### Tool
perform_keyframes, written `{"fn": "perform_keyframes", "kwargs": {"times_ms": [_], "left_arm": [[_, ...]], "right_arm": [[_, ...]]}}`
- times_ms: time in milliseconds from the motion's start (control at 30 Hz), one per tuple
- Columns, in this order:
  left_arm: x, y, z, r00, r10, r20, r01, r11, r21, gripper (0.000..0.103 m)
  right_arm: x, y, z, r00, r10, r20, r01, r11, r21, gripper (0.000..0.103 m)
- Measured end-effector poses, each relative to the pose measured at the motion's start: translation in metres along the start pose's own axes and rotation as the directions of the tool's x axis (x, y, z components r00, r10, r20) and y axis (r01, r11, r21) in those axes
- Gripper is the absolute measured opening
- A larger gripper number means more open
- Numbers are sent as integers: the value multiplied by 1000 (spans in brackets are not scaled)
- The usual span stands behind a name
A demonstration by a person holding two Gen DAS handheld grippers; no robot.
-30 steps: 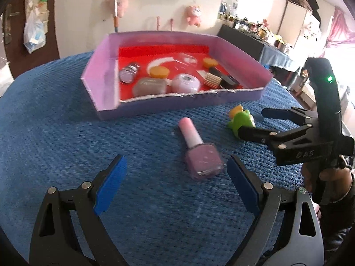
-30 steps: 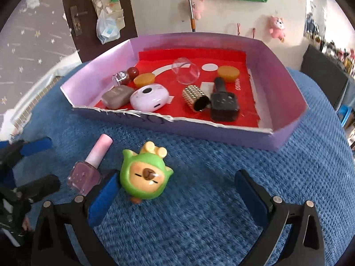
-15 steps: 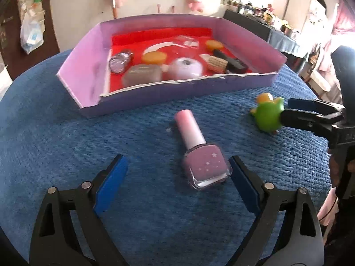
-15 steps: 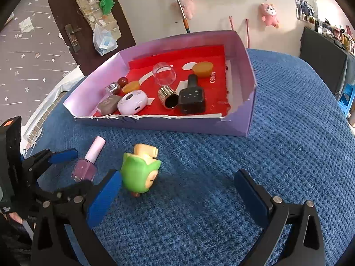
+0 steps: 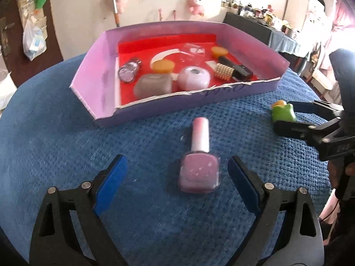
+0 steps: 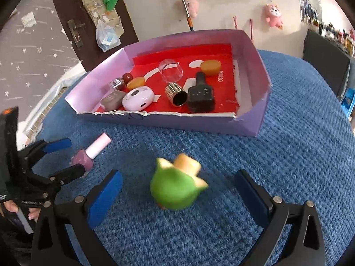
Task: Organize rigid objects
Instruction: 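Close the left tool on the pink nail polish while the right tool grasps the green frog toy, then carry the nail polish into the box with the left tool while the right tool carries the frog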
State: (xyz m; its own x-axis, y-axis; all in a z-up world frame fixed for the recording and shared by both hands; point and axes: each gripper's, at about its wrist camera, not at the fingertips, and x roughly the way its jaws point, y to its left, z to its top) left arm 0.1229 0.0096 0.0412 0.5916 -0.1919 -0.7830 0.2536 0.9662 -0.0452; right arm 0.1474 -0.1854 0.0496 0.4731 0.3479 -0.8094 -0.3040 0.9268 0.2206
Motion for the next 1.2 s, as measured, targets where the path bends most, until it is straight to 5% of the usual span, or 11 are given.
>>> {"fn": "perform_keyframes", "kwargs": {"times_ms": [300, 467, 533, 567, 1200], "left_arm": [[10, -6, -1, 1000, -25, -13, 25, 1000, 18, 75], [9, -7, 0, 998, -70, 6, 69, 997, 40, 35], [8, -10, 0, 997, -76, 5, 75, 996, 51, 34], [7, -10, 0, 997, -75, 7, 74, 996, 54, 34], [-28, -13, 7, 989, -123, 84, 119, 991, 57, 34]], "right_arm": [[5, 8, 0, 997, -81, 17, 82, 996, -20, 99], [12, 13, -1, 995, -96, 13, 97, 994, -57, 81], [11, 18, -2, 995, -98, 16, 99, 991, -85, 69], [10, 19, -2, 996, -92, 20, 93, 991, -94, 52], [-10, 33, -6, 997, -42, 63, 49, 992, -120, 51]]}}
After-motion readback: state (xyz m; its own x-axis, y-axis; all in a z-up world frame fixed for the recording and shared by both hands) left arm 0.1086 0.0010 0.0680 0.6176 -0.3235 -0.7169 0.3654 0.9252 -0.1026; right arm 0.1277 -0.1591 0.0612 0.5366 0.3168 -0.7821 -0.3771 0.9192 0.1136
